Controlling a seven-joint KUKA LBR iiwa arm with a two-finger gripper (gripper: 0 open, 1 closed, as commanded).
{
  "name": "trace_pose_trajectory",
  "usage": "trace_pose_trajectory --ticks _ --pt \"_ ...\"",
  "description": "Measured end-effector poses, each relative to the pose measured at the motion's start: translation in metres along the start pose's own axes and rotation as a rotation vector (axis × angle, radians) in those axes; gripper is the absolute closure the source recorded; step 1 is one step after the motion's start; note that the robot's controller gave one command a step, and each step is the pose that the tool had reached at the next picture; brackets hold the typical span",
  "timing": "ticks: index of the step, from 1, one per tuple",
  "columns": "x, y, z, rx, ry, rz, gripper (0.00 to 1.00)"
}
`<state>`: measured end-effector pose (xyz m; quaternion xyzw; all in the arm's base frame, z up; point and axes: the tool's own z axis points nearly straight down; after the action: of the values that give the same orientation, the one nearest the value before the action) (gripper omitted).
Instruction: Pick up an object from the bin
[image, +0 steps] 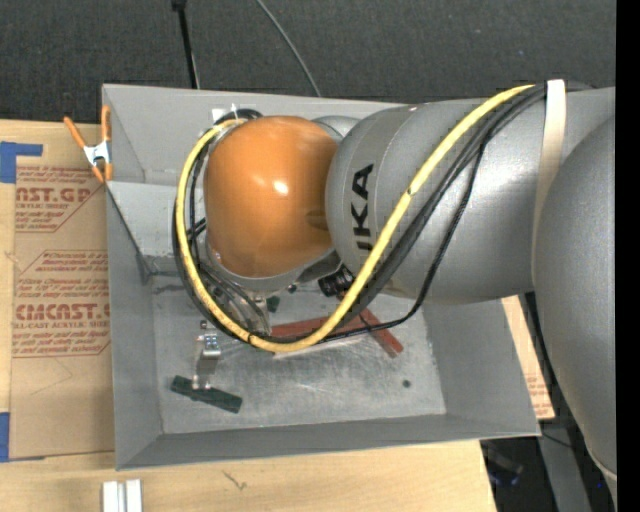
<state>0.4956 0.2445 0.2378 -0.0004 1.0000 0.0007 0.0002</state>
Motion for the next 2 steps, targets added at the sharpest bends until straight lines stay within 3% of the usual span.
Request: trace_pose_trajectory --ticks 1,2 --pt "0.0 0.0 0.0 0.0 0.0 0.0 0.0" --pt "-0.015 -0.012 0.073 0.0 -0.004 -0.099 0.0"
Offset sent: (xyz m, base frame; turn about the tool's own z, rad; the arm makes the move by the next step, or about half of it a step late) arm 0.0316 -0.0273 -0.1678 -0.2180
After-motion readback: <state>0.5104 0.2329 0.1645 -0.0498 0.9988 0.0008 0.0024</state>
